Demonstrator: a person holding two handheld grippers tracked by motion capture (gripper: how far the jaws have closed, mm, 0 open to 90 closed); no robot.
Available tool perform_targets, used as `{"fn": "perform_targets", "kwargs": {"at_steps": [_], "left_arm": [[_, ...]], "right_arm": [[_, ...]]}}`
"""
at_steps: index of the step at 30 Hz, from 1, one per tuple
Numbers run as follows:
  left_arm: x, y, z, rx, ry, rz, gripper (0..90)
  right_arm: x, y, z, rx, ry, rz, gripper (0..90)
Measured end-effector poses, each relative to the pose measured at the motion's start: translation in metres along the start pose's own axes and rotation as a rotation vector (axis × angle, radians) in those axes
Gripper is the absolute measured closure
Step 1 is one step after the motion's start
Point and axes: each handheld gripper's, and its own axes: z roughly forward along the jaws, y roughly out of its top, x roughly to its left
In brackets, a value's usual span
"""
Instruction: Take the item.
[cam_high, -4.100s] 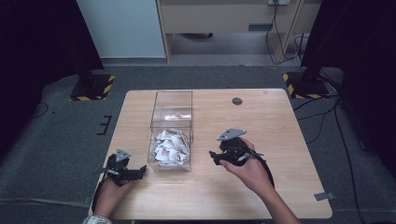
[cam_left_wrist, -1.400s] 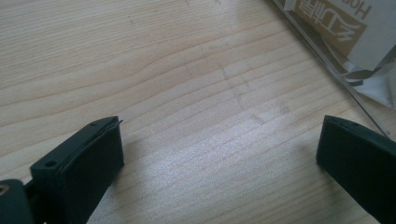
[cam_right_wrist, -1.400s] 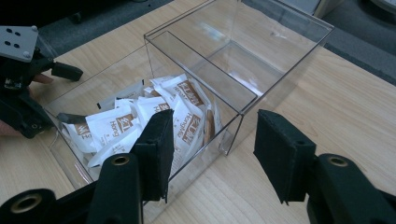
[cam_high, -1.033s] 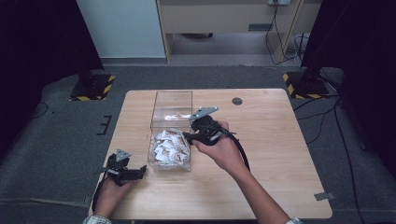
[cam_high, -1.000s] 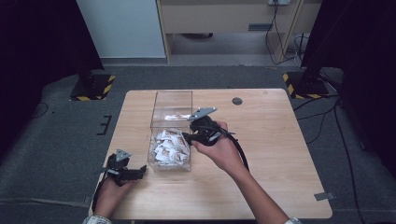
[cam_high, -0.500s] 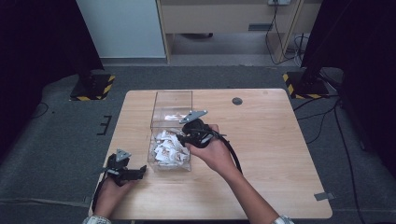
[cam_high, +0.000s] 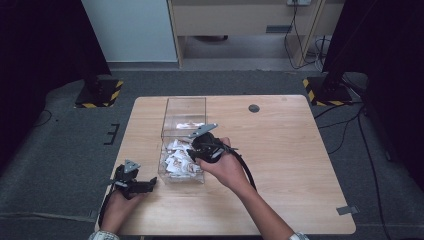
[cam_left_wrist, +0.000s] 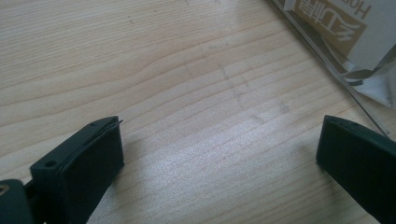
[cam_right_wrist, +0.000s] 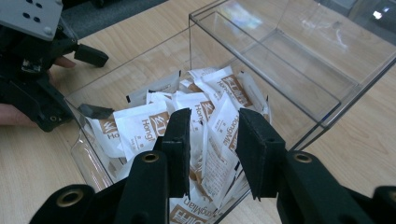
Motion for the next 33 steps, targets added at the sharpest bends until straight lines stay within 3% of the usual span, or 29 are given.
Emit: {"fn": "perform_targets", "kwargs": {"at_steps": [10,33], "left_arm": [[0.000,0.000,0.000,0.000,0.000,0.000,0.0],[0.000,0.000,0.000,0.000,0.000,0.000,0.0]], "right_arm": [[0.004,-0.008,0.012,0.014,0.024,-0.001,68.0],[-0.001,-0.016,0.031,0.047,0.014,0.018,71.4]]}}
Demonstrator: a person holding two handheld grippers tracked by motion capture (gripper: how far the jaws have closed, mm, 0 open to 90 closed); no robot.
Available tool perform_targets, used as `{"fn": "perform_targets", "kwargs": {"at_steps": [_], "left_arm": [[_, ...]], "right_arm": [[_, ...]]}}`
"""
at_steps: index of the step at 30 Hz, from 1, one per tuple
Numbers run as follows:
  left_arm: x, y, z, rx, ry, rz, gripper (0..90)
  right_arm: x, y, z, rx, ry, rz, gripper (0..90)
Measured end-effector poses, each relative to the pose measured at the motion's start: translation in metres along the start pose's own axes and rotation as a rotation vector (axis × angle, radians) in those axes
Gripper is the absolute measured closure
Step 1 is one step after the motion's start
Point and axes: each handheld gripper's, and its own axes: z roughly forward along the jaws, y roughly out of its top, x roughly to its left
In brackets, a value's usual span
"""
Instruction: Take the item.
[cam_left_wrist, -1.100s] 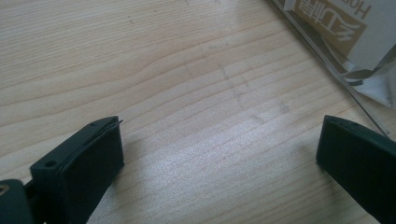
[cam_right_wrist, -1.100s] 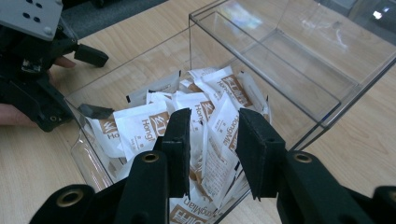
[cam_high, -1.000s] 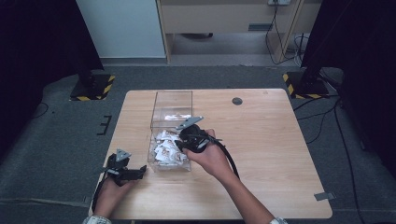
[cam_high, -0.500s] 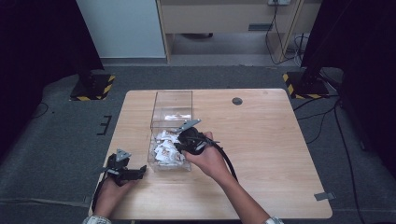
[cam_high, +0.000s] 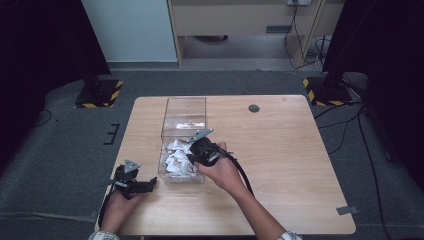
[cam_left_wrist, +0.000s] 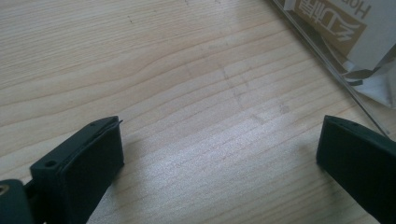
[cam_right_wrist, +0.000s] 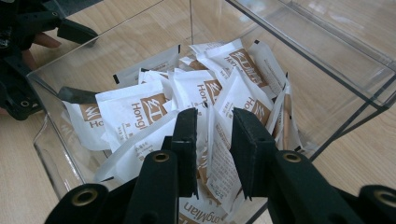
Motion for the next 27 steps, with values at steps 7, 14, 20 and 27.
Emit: {"fn": "perform_targets", "kwargs": {"at_steps": [7,14,20,27], "left_arm": [[0.000,0.000,0.000,0.000,0.000,0.000,0.0],[0.000,0.000,0.000,0.000,-0.001,0.001,0.0],[0.000,0.000,0.000,0.000,-0.001,0.000,0.0],[0.000,0.000,0.000,0.000,-0.001,0.001,0.0]], "right_arm": [[0.001,-0.002,0.006,0.015,0.004,-0.004,73.7],[0.003,-0.003,0.011,0.035,0.001,-0.011,77.8],[0.002,-0.004,0.010,0.035,0.007,-0.016,86.6],[0.001,-0.004,0.005,0.008,0.016,-0.012,89.0]]}}
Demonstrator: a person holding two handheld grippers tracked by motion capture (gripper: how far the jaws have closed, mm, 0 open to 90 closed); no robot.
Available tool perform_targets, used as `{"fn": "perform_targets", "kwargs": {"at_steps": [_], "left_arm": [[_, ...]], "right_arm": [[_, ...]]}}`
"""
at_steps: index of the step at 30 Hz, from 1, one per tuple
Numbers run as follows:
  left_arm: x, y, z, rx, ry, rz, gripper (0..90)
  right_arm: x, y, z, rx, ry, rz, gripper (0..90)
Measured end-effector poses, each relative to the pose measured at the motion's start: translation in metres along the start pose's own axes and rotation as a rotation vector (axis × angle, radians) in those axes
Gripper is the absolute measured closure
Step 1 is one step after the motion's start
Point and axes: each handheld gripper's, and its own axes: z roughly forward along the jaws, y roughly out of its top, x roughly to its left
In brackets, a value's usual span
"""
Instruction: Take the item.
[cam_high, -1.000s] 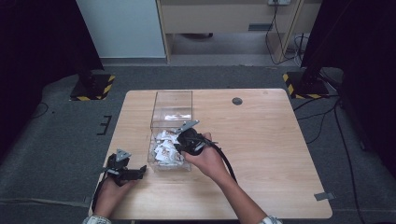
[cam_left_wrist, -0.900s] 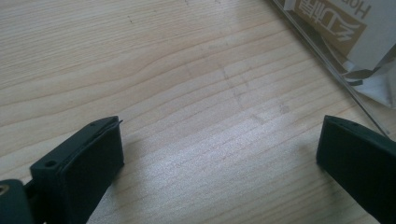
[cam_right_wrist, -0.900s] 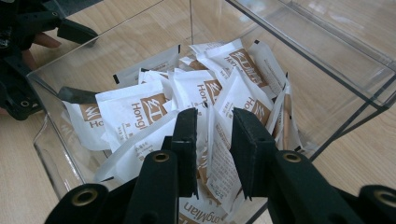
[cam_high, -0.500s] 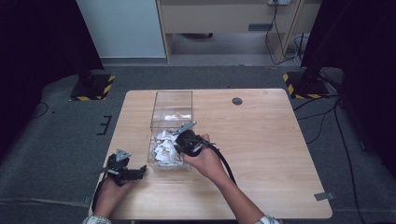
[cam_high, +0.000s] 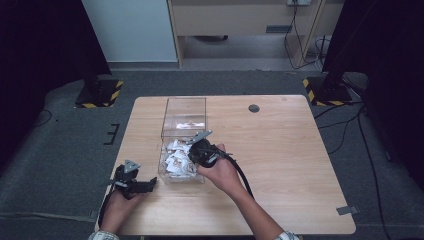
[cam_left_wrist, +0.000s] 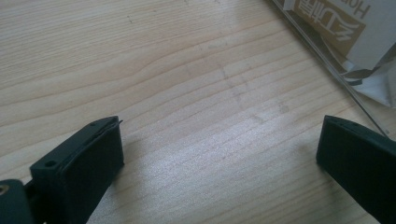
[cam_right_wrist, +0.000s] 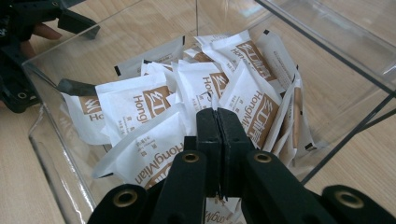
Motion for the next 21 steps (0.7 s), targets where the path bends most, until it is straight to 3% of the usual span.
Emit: {"fn": "perform_targets", "kwargs": {"at_steps": [10,21], "left_arm": [[0.000,0.000,0.000,0.000,0.000,0.000,0.0],[0.000,0.000,0.000,0.000,0.000,0.000,0.0]], "right_arm": [[-0.001,0.005,-0.016,-0.056,0.014,0.014,88.8],[0.000,0.012,-0.027,-0.081,0.012,0.011,88.5]]}}
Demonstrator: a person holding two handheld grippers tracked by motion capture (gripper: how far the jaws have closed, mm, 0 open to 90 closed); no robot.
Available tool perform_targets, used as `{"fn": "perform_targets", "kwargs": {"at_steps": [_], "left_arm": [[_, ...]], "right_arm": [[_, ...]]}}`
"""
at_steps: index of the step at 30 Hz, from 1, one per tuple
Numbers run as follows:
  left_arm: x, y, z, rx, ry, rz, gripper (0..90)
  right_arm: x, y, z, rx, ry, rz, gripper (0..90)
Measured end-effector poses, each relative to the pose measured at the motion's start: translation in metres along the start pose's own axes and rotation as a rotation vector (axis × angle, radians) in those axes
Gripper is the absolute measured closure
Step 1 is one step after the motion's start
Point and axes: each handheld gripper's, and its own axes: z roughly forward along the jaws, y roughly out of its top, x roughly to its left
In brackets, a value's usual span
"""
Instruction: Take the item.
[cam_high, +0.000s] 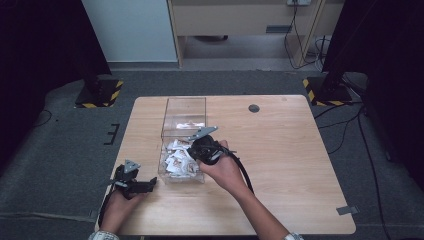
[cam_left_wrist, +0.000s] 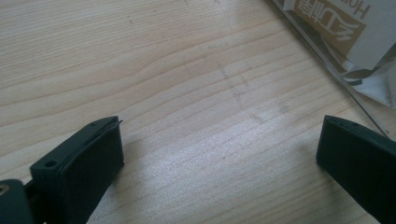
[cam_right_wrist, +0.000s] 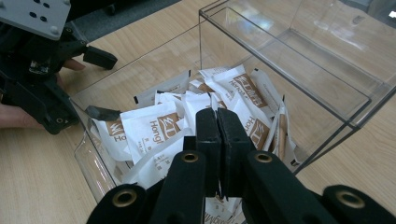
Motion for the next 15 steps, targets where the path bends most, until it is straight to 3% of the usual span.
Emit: {"fn": "perform_targets", "kwargs": {"at_steps": [15], "left_arm": [[0.000,0.000,0.000,0.000,-0.001,0.001,0.0]], "right_arm": [[0.001,0.009,-0.015,-0.026,-0.004,-0.002,88.3]]}}
